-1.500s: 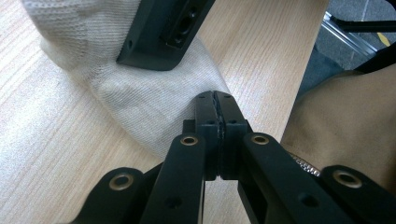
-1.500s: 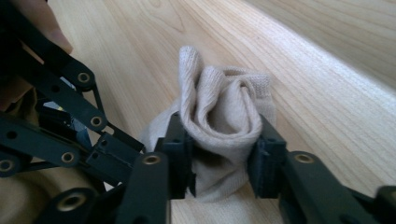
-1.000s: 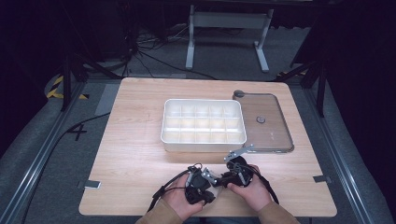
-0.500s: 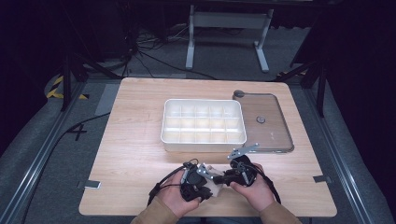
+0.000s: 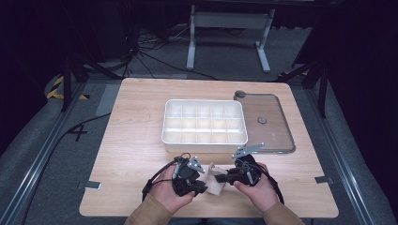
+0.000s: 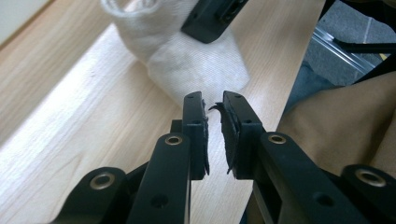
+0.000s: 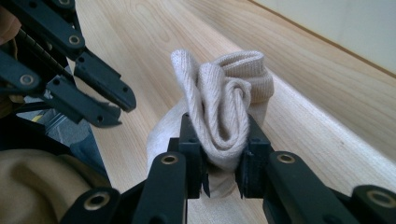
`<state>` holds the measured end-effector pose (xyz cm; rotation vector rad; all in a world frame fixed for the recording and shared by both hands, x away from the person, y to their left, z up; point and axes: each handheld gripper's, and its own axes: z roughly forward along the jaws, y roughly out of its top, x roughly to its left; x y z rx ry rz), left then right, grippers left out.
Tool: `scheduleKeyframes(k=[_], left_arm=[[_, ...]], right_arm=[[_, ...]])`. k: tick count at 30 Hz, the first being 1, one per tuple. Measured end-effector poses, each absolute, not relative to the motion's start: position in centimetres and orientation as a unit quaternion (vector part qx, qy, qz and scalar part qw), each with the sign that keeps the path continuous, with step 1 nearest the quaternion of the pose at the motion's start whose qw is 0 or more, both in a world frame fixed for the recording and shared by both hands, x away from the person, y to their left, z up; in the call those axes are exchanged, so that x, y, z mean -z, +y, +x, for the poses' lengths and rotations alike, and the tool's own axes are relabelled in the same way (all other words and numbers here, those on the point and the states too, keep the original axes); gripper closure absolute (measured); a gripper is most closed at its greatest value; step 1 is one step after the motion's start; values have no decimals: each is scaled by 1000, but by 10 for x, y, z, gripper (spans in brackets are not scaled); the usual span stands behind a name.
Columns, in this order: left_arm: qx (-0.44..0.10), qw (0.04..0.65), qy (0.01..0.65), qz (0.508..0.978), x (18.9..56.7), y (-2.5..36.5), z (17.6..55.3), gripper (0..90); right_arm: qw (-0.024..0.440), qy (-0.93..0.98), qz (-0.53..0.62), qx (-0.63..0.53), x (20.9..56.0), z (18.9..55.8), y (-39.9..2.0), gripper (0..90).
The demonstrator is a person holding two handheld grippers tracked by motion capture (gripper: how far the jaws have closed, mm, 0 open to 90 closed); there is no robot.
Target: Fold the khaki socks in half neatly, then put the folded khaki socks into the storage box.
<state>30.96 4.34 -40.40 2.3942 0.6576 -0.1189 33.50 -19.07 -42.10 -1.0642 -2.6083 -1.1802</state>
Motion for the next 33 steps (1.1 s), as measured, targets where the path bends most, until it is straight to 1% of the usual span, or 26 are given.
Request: scheduleKeyframes(k=[8, 14, 33], left_arm=[[37, 311, 264, 912, 397, 56, 315, 795], [30, 320, 280, 905, 390, 70, 320, 794], [20, 305, 321, 896, 379, 104, 331, 781]], right_arm=[[36, -845, -353, 400, 414, 336, -198, 756], [29, -838, -357, 412, 410, 336, -203, 756], [14, -821, -370, 434, 397, 338, -220, 756]])
